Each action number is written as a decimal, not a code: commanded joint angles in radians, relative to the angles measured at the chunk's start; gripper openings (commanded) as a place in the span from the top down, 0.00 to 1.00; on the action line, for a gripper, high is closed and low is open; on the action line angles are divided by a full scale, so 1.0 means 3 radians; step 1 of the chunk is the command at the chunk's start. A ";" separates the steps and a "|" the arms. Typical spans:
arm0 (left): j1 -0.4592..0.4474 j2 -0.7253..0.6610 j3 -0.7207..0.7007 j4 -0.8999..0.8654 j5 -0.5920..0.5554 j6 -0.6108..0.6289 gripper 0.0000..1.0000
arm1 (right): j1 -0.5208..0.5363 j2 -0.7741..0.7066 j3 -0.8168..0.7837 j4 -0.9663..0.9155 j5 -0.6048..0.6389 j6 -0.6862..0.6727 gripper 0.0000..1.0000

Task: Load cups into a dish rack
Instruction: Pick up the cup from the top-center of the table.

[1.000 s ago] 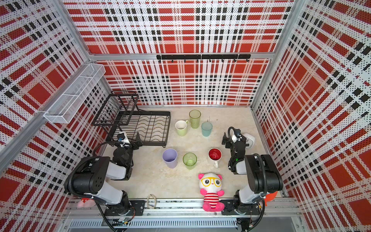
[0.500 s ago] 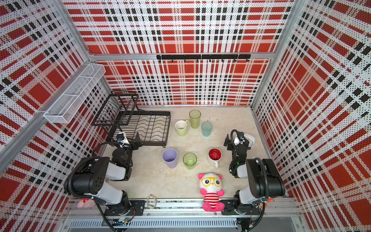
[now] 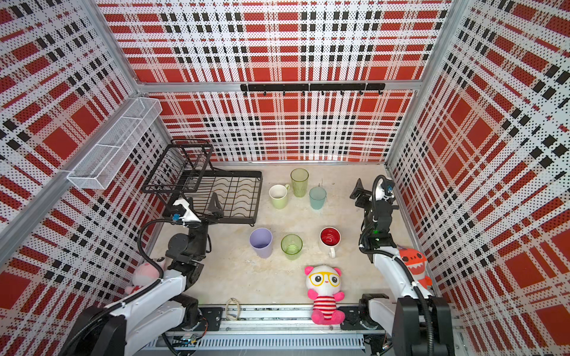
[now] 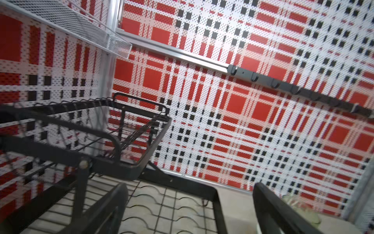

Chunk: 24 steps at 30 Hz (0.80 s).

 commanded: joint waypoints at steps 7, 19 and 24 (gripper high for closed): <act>0.0453 -0.0191 0.1558 -0.2187 0.0552 -0.0055 0.02 | 0.0967 0.0174 0.0378 -0.1387 0.0134 0.0155 0.11; 0.1642 0.0078 0.1721 -0.2184 0.0881 -0.1143 0.02 | 0.1904 0.1168 0.1281 -0.2073 -0.0786 0.0072 0.13; 0.1546 0.0003 0.1675 -0.2057 0.0993 -0.0832 0.02 | 0.2272 0.1664 0.1733 -0.2079 -0.0795 0.0150 0.15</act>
